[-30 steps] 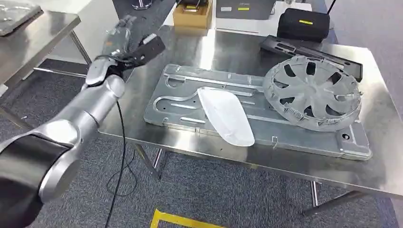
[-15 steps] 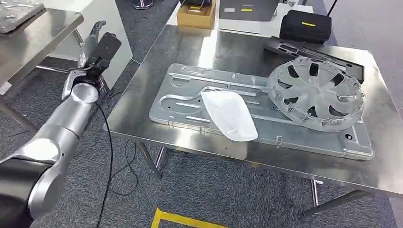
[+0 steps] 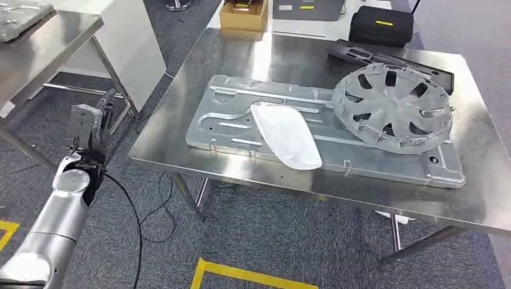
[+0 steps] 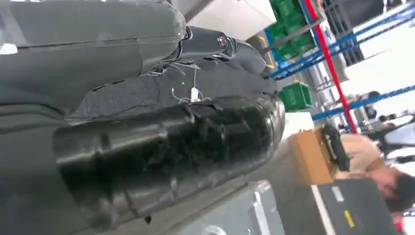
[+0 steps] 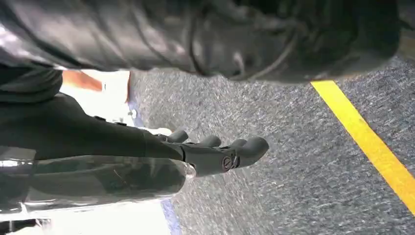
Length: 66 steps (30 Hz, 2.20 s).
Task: Take the parts from the cabinet and place them on the table.
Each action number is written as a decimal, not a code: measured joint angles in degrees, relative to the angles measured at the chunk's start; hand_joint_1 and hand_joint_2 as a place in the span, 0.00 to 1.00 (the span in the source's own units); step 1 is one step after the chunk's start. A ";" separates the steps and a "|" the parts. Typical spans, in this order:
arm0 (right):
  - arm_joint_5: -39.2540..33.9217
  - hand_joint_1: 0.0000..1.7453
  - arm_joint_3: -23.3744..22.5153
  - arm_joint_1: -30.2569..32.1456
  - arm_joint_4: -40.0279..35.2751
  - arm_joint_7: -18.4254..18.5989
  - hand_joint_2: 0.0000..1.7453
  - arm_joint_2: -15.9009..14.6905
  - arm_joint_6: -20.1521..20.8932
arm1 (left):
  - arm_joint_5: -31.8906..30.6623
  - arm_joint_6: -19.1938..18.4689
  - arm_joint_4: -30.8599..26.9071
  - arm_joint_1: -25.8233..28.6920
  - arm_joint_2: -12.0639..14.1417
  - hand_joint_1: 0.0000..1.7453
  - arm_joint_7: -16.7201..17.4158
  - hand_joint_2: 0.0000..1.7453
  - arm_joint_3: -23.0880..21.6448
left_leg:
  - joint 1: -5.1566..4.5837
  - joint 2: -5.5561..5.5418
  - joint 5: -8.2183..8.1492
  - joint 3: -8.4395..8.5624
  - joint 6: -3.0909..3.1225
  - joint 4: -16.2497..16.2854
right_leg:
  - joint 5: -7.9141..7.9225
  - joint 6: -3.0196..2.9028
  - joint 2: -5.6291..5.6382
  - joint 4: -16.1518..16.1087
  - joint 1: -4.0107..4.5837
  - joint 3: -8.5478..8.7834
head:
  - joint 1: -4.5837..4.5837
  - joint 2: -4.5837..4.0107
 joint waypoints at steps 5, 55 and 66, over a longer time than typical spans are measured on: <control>-0.09 0.00 -0.94 0.68 0.04 0.02 0.00 -0.31 -0.26 | 0.33 2.36 -6.74 8.51 0.48 0.00 -1.05 0.00 4.39 | -0.17 0.46 1.57 -0.47 2.30 -0.32 | -2.36 1.42 -0.17 2.14 -0.33 -1.13 | -0.02 0.00; -0.50 0.00 -6.73 0.57 0.11 6.38 0.00 1.68 -2.34 | -37.86 18.68 54.56 25.93 -21.29 0.00 26.45 0.00 12.57 | -0.58 0.90 -8.23 -7.23 0.27 16.73 | -2.98 -1.17 -0.11 -3.33 0.99 5.72 | 0.02 0.00; -0.22 0.00 -7.52 1.08 0.22 6.58 0.00 2.36 -0.96 | -38.49 18.67 54.69 25.33 -20.83 0.00 26.99 0.00 11.22 | -0.46 -0.15 -0.87 4.25 3.15 -2.55 | -1.63 1.21 2.34 0.00 0.88 0.18 | 0.07 0.00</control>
